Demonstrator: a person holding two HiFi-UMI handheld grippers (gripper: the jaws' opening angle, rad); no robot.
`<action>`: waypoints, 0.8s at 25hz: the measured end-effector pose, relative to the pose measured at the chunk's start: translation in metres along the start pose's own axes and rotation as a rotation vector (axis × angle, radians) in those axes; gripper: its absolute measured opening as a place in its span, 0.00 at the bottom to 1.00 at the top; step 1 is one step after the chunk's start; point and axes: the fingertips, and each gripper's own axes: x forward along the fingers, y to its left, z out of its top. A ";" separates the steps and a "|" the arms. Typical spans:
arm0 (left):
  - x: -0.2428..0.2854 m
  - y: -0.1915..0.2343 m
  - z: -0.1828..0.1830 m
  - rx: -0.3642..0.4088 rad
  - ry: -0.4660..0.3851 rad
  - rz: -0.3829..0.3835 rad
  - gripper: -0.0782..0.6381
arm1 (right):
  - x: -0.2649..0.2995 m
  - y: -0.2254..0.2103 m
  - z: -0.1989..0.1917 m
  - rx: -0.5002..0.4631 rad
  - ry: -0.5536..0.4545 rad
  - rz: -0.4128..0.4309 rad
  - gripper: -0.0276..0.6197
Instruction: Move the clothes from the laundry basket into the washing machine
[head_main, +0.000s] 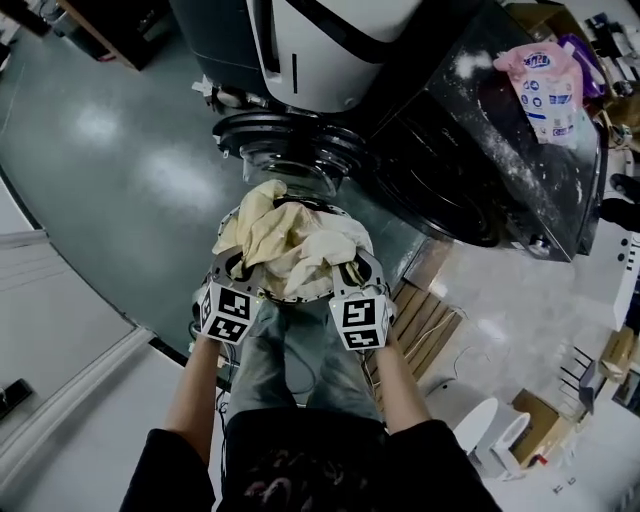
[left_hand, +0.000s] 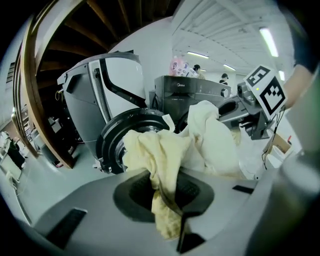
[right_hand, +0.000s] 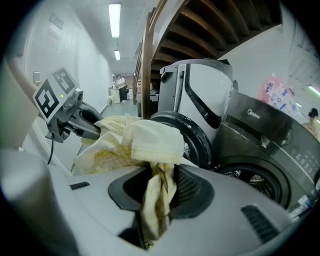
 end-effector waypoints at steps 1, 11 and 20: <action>-0.004 0.001 0.008 0.002 -0.017 -0.003 0.22 | -0.007 -0.004 0.007 0.011 -0.020 -0.017 0.21; -0.036 -0.013 0.100 0.063 -0.189 -0.115 0.22 | -0.095 -0.054 0.050 0.149 -0.161 -0.238 0.21; -0.040 -0.087 0.167 0.168 -0.273 -0.216 0.22 | -0.185 -0.111 0.021 0.259 -0.228 -0.420 0.22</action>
